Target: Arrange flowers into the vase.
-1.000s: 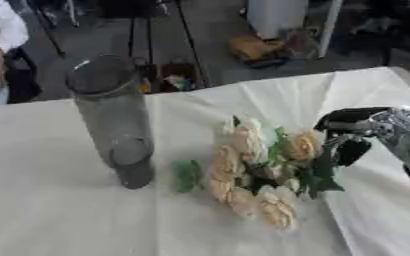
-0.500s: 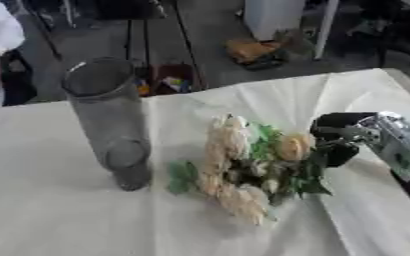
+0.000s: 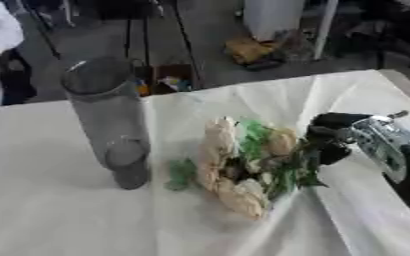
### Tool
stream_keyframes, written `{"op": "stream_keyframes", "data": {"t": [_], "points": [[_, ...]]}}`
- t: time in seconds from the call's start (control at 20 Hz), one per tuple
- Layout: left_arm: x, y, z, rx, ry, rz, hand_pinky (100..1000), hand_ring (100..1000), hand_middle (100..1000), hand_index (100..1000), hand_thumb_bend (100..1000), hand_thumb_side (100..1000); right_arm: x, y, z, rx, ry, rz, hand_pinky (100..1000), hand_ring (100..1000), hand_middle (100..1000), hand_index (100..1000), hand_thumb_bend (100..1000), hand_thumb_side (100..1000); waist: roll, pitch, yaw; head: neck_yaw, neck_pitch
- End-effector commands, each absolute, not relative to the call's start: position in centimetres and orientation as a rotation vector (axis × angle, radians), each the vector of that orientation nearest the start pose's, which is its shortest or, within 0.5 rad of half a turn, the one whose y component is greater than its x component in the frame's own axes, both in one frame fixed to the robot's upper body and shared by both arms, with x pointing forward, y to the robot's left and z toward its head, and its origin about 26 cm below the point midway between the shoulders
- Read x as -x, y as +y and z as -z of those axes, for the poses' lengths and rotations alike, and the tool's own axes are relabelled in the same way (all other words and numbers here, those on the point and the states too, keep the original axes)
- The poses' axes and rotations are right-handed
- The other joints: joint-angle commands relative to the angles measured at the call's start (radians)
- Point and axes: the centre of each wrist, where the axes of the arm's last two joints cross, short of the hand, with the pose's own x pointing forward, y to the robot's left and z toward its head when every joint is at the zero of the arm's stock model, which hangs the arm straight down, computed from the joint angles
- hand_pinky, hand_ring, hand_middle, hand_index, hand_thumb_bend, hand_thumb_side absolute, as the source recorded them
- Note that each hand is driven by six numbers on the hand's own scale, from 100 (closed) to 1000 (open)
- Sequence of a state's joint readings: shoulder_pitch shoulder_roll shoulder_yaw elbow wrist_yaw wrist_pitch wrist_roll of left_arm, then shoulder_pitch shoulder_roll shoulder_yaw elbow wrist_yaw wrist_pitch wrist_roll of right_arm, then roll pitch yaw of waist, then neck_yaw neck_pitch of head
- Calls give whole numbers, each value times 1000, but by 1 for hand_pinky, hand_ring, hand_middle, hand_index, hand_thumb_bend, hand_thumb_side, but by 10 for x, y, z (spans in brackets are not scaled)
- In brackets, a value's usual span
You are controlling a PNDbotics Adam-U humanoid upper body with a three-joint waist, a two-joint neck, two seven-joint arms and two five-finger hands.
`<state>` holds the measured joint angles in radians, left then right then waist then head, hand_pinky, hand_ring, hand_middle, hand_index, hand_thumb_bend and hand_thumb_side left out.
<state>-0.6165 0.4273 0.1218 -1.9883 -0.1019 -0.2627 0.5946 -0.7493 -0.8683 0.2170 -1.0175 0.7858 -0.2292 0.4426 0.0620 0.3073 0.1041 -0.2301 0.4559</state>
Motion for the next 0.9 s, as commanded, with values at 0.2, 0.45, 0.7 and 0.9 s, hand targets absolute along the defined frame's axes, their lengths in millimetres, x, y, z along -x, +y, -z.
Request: {"op": "stream_keyframes", "data": {"t": [0.2,0.45,0.7,0.9], "points": [[-305,274,-318,551,3176,373,871,928,873,961,100,1000,-417,-438,-213,1116,-1086,-1506,100,100,100,100,235,272,3,-10,6,-3,-13],[-305,274,-319,556,3176,365,871,922,868,959,100,1000,-416,-435,-219,1130,-1242,-1497,100,100,100,100,342,257,2,-12,1,-2,-8],[-305,275,-319,559,3175,357,872,920,867,959,100,1000,-412,-445,-217,1092,-1354,-1468,100,100,100,100,281,302,0,-19,-5,2,-4],[-305,275,-319,559,3175,354,872,917,866,954,100,1000,-410,-448,-221,1058,-1383,-1440,100,100,100,100,243,328,-2,-23,-7,2,-3]]}}
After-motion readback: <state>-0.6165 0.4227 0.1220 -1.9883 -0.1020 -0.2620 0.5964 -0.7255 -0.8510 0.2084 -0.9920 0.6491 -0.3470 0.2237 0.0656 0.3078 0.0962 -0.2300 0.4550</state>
